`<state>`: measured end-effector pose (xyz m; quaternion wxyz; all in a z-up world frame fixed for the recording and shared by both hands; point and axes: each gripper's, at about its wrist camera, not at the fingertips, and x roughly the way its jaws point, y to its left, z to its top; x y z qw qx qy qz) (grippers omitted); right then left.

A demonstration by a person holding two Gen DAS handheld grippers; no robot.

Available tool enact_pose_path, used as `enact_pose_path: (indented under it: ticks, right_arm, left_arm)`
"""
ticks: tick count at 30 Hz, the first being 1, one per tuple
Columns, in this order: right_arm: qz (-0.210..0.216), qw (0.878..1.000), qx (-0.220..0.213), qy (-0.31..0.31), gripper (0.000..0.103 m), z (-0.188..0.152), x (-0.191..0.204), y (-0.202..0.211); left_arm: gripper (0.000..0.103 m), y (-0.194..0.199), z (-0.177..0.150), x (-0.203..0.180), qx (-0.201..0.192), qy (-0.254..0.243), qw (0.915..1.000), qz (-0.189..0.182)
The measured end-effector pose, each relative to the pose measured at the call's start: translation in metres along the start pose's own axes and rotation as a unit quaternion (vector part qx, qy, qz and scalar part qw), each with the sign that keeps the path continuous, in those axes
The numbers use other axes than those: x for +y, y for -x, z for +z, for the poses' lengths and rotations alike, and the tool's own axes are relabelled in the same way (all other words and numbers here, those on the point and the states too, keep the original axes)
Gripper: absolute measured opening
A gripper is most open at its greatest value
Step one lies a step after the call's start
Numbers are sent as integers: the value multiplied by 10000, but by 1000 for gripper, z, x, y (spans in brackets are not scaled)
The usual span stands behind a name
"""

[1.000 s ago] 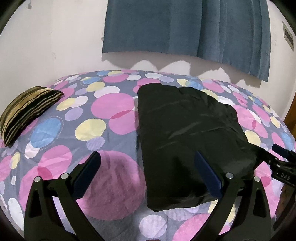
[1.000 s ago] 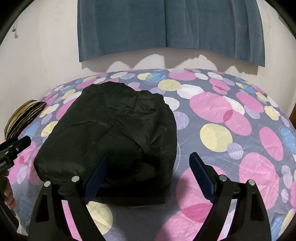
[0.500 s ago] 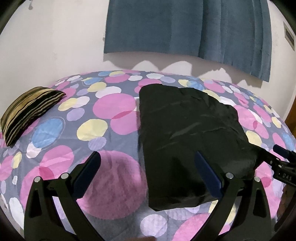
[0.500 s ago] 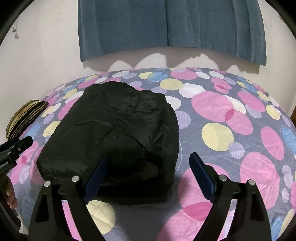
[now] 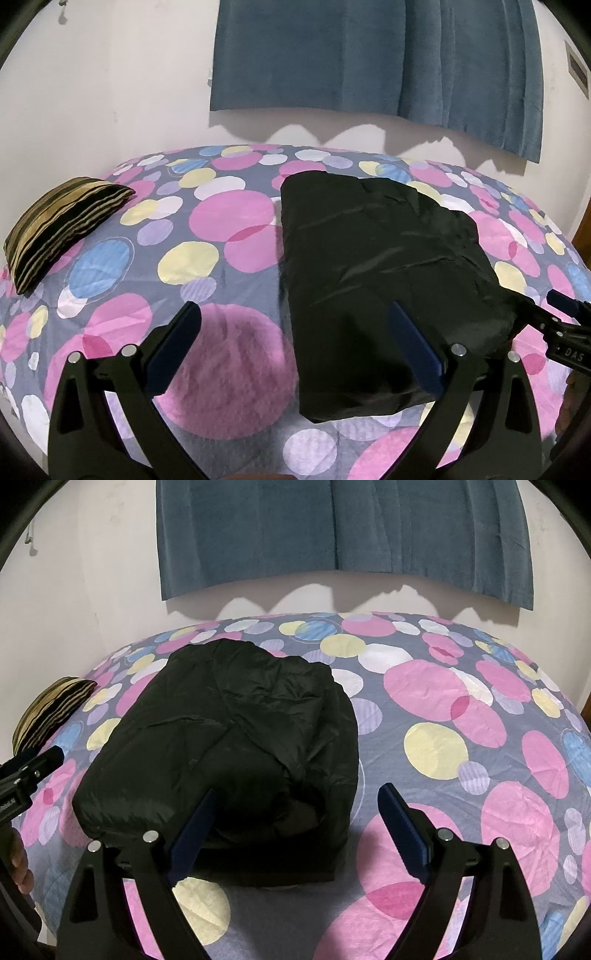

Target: Fold large clothes

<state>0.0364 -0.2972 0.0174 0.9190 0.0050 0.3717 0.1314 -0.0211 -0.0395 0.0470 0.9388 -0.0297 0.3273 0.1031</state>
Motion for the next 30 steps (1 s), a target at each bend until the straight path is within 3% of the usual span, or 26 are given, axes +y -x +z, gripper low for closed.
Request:
enact_pose_path:
  ticks: [17, 21, 24, 30]
  right_arm:
    - [21, 10000, 28, -2, 87, 0, -1, -2]
    - [118, 9999, 71, -63, 87, -1, -3, -3]
    - [224, 9995, 111, -170, 87, -4, -8, -4]
    - [112, 9997, 55, -220, 87, -2, -39, -2]
  left_arm:
    - [101, -6, -2, 3, 76, -26, 9999, 110]
    - [101, -12, -4, 5, 175, 2, 9998, -69]
    - [101, -14, -3, 9, 32, -4, 9999, 113]
    - [101, -34, 1, 40, 240, 249, 9988, 354]
